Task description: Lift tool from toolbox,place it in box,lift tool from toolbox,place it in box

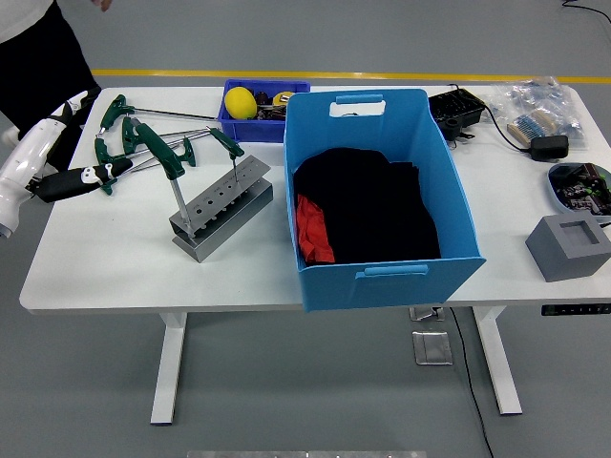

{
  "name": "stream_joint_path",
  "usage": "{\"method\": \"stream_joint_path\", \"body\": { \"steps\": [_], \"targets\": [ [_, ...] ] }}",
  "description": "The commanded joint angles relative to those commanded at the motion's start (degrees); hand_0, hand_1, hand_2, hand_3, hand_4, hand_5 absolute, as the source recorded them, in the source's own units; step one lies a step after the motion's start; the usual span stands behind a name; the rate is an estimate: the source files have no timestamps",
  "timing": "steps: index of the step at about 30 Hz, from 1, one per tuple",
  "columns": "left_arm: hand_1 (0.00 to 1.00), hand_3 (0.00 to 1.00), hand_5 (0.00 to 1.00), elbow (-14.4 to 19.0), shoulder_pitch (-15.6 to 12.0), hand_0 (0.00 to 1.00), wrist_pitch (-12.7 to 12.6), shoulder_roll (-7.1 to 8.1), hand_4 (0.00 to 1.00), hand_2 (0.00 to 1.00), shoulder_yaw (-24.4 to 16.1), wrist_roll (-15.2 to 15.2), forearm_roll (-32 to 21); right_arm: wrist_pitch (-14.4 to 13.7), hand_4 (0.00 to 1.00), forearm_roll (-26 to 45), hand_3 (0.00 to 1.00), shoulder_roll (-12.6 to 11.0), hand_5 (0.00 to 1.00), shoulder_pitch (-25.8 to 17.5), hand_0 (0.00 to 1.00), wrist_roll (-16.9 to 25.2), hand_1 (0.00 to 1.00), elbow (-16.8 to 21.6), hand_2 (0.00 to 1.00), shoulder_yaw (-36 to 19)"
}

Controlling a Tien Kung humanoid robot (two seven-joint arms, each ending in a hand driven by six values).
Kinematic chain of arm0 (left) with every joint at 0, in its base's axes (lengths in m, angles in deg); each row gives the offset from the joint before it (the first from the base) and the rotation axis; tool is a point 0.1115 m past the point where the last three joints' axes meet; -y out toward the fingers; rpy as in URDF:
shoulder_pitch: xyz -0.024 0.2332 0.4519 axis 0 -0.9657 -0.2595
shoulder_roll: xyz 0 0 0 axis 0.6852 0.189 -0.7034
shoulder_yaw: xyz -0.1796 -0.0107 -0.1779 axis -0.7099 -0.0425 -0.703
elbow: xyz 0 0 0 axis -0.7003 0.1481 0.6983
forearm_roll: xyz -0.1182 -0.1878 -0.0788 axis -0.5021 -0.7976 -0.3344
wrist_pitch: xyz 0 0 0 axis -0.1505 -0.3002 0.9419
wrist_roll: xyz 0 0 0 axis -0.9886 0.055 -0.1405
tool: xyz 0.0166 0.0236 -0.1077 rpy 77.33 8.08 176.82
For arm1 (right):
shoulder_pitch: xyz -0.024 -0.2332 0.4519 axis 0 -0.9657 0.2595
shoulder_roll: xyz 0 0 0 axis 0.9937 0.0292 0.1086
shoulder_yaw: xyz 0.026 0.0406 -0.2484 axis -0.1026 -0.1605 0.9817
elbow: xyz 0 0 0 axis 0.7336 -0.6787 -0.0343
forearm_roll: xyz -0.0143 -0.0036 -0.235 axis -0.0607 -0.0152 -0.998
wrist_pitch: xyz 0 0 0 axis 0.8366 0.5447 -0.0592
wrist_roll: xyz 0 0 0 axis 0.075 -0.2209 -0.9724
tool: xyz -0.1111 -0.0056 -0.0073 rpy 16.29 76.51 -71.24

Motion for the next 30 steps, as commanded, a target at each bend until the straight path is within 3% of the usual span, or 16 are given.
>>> {"method": "stream_joint_path", "body": {
  "steps": [11,19,21,30],
  "targets": [
    [0.998,0.998,0.695,-1.5,1.6,0.998,-1.0,1.0,0.998,0.998,1.7,-0.7,3.3,0.1,0.785,0.1,0.535,-0.1,0.598,-0.1,0.66,0.0,0.607,0.0,0.673,0.0],
    [0.998,0.998,0.665,-1.3,2.2,0.998,-2.0,1.87,0.998,0.998,2.1,-1.5,10.7,0.0,0.786,0.3,0.535,0.0,0.598,-0.5,0.659,0.0,0.607,-0.1,0.673,-0.1],
    [0.998,0.998,0.613,-1.1,2.3,0.998,-2.2,1.85,0.998,0.998,2.1,-1.7,12.1,0.0,0.786,-0.1,0.535,0.1,0.599,-0.5,0.659,-0.1,0.607,-0.1,0.673,-0.4],
    [0.998,0.998,0.612,-1.0,2.0,0.998,-2.5,1.69,0.998,0.998,1.4,-1.8,12.4,0.1,0.785,-0.8,0.535,0.2,0.598,-0.2,0.659,-0.2,0.607,-0.1,0.673,-0.8]
  ]
}}
